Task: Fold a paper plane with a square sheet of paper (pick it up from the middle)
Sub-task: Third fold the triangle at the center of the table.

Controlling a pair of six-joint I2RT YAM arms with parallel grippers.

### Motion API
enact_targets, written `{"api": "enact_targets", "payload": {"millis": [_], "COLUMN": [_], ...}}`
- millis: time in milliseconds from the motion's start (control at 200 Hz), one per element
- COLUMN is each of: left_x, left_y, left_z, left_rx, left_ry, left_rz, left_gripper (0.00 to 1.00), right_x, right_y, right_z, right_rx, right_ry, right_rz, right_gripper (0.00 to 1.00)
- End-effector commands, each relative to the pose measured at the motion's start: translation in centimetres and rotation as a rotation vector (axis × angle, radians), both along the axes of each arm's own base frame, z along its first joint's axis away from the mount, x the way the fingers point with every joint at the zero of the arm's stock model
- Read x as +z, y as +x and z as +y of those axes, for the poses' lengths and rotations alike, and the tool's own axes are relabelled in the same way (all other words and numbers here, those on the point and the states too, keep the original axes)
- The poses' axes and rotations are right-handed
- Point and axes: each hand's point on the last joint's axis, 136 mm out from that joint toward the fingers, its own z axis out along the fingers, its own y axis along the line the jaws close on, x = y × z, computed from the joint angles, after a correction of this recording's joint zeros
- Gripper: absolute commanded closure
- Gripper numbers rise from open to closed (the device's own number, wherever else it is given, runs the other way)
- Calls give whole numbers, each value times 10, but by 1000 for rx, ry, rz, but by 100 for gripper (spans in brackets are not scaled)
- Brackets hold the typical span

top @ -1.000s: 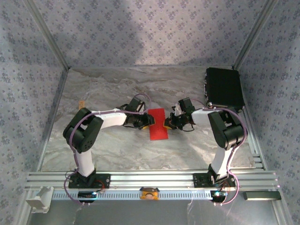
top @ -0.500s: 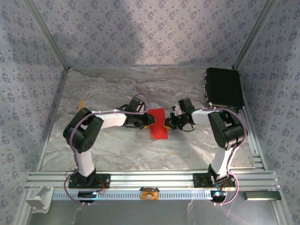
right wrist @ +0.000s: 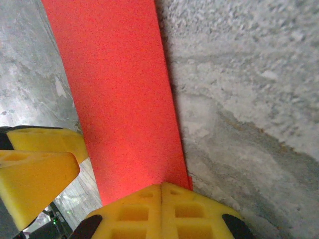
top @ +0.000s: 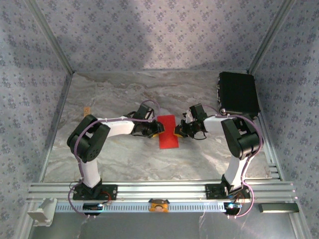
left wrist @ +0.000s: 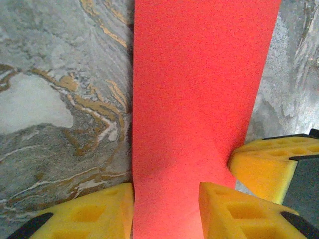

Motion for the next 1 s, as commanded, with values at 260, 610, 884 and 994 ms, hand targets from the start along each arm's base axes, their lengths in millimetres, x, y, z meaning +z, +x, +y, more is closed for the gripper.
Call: {"api": "enact_targets", "payload": {"millis": [260,610,884,994], "left_x": [-11,-7,-1,-1], "left_y": [-4,-2,0,0], "left_z": [14,5,1,0], "left_rx": [46,28,21,18], "left_ry": [76,28,-5,-10], "left_rz": [62,54,34,34], "left_gripper": [61,66,69,69], "right_x": [-36,-36,-34,-34], "right_y": [-29,-29,-28,-28], "right_z": [-25,-27,-28,-28], "right_rx": [-41,-43,-47,-48], "right_ry": [-148,-150,-155,-156], "right_rz": [127,129,127,124], "right_gripper": [95,95,95,95]}}
